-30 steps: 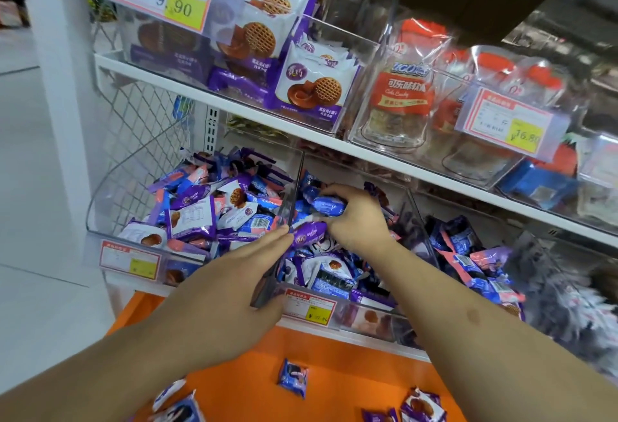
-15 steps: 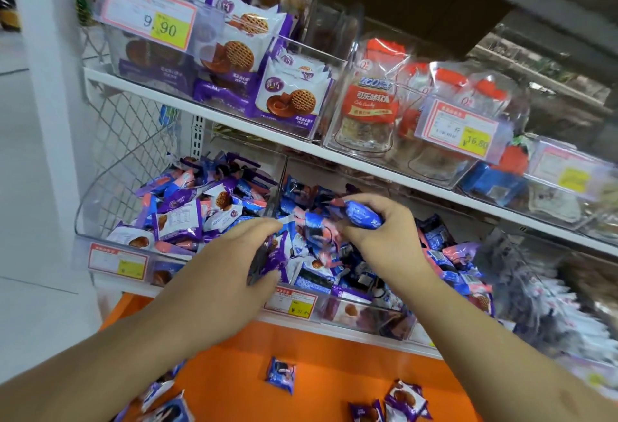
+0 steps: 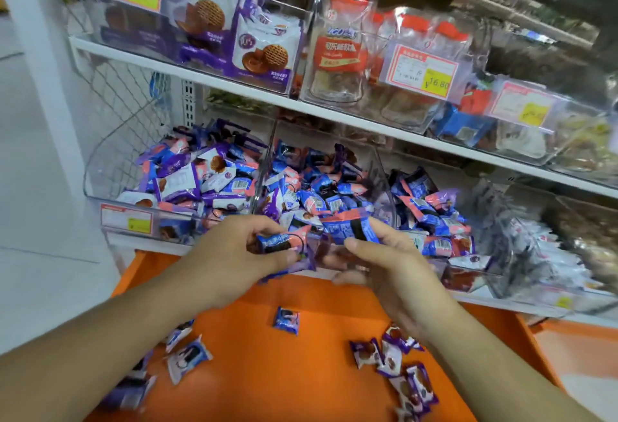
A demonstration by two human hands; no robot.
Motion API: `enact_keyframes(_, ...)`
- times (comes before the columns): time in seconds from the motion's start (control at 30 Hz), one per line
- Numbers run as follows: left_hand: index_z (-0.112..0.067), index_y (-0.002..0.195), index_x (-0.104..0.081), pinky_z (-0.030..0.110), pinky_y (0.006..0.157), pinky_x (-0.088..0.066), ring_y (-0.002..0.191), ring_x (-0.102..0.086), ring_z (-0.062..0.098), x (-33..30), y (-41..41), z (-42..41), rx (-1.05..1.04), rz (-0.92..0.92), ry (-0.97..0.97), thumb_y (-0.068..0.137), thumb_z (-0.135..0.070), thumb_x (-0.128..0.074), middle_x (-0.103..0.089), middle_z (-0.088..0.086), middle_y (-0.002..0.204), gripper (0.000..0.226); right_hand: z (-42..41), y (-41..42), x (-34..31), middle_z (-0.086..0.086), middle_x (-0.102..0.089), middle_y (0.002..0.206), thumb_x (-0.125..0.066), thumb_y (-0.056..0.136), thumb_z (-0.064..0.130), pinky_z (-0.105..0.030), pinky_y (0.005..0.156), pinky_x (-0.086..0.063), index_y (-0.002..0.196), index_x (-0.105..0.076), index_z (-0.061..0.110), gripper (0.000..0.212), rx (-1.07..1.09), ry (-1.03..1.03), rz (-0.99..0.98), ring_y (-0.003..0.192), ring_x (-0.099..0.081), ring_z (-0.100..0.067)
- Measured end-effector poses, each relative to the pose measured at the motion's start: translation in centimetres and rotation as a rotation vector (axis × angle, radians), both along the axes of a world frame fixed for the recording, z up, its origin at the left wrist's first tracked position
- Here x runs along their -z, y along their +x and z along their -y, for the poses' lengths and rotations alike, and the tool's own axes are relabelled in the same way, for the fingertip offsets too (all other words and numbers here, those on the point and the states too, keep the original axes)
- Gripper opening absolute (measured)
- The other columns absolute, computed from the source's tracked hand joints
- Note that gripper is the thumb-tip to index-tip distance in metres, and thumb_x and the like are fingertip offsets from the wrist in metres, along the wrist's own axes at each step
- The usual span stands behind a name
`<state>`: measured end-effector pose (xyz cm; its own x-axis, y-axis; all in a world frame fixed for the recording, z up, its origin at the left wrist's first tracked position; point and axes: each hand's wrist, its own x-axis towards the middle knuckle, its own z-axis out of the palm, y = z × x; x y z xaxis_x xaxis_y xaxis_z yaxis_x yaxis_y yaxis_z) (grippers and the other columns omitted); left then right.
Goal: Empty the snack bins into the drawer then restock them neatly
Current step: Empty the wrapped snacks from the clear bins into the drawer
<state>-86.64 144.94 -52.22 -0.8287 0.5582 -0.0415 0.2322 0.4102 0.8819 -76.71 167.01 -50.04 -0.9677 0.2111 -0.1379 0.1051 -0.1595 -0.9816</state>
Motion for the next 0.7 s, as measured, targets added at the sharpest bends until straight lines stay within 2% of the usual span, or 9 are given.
enact_keyframes(0.07, -0.041, 0.108, -0.068, 0.016, 0.057, -0.046, 0.068, -0.065, 0.009, 0.4, 0.4, 0.3, 0.005, 0.025, -0.085, 0.089, -0.048, -0.077, -0.070, -0.009, 0.085, 0.022, 0.0, 1.1, 1.2, -0.024, -0.072, 0.107, -0.074, 0.079, 0.004, -0.046, 0.067, -0.061, 0.113, -0.074, 0.013, 0.035, -0.011, -0.099, 0.081, 0.098, -0.071, -0.043)
enact_keyframes(0.13, -0.043, 0.118, -0.061, 0.021, 0.058, -0.047, 0.069, -0.065, 0.012, 1.3, 0.6, 0.2, 0.038, 0.048, -0.170, 0.094, -0.039, -0.075, -0.066, -0.011, 0.099, 0.028, -0.2, 2.0, 2.5, -0.022, -0.073, 0.109, -0.070, 0.084, 0.010, -0.046, 0.066, -0.061, 0.113, -0.077, 0.008, 0.030, -0.043, -0.112, 0.141, 0.099, -0.068, -0.045)
enact_keyframes(0.2, -0.041, 0.121, -0.058, 0.021, 0.052, -0.042, 0.056, -0.059, 0.008, 2.7, 0.8, -0.1, 0.049, 0.085, -0.209, 0.095, -0.027, -0.074, -0.065, -0.007, 0.102, 0.034, -0.4, 2.6, 4.0, -0.022, -0.073, 0.102, -0.069, 0.091, 0.015, -0.046, 0.064, -0.061, 0.117, -0.071, -0.001, 0.031, -0.044, -0.076, 0.221, 0.099, -0.064, -0.045)
enact_keyframes(0.27, -0.040, 0.119, -0.059, 0.021, 0.047, -0.039, 0.045, -0.051, 0.004, 4.7, 1.0, -0.3, 0.051, 0.117, -0.227, 0.093, -0.020, -0.075, -0.068, -0.001, 0.098, 0.036, -0.4, 2.9, 5.8, -0.013, -0.071, 0.091, -0.065, 0.101, 0.018, -0.042, 0.060, -0.061, 0.109, -0.069, 0.001, 0.019, -0.035, 0.058, 0.315, 0.094, -0.063, -0.040)
enact_keyframes(0.33, -0.038, 0.117, -0.059, 0.030, 0.054, -0.051, 0.059, -0.064, 0.011, 7.5, 1.0, -0.7, 0.050, 0.116, -0.270, 0.092, -0.019, -0.076, -0.069, -0.001, 0.102, 0.036, -0.6, 2.8, 8.4, -0.011, -0.064, 0.088, -0.065, 0.102, 0.020, -0.039, 0.054, -0.061, 0.098, -0.065, 0.007, 0.014, -0.016, 0.215, 0.459, 0.086, -0.063, -0.034)
enact_keyframes(0.43, -0.035, 0.109, -0.064, 0.038, 0.079, -0.059, 0.090, -0.070, 0.016, 12.0, 0.8, -1.1, 0.028, 0.113, -0.331, 0.087, -0.020, -0.081, -0.069, -0.007, 0.109, 0.031, -1.5, 2.2, 14.1, -0.015, -0.064, 0.090, -0.069, 0.099, 0.024, -0.049, 0.065, -0.066, 0.096, -0.063, 0.009, 0.016, -0.014, 0.412, 0.643, 0.076, -0.064, -0.026)
enact_keyframes(0.57, -0.037, 0.102, -0.066, 0.032, 0.070, -0.054, 0.082, -0.064, 0.007, 17.8, 0.0, -1.9, 0.025, 0.155, -0.345, 0.086, -0.022, -0.083, -0.068, -0.010, 0.102, 0.028, -2.5, 0.4, 21.4, -0.016, -0.074, 0.096, -0.072, 0.094, 0.023, -0.050, 0.068, -0.065, 0.099, -0.068, 0.009, 0.015, 0.055, 0.467, 0.736, 0.076, -0.071, -0.031)
enact_keyframes(0.63, -0.042, 0.093, -0.065, 0.036, 0.075, -0.057, 0.083, -0.067, 0.011, 20.7, -0.5, -2.8, 0.012, 0.175, -0.347, 0.083, -0.022, -0.083, -0.071, -0.012, 0.098, 0.029, -2.8, -0.4, 24.3, -0.014, -0.075, 0.091, -0.074, 0.093, 0.022, -0.039, 0.061, -0.063, 0.094, -0.067, 0.015, 0.010, 0.073, 0.444, 0.739, 0.072, -0.070, -0.029)
enact_keyframes(0.7, -0.041, 0.090, -0.065, 0.036, 0.082, -0.056, 0.091, -0.070, 0.016, 23.5, -0.9, -4.1, 0.014, 0.192, -0.355, 0.080, -0.021, -0.085, -0.073, -0.012, 0.098, 0.030, -2.9, -1.1, 26.4, -0.013, -0.074, 0.086, -0.076, 0.090, 0.018, -0.035, 0.063, -0.055, 0.099, -0.068, 0.016, 0.012, 0.086, 0.346, 0.746, 0.072, -0.066, -0.025)
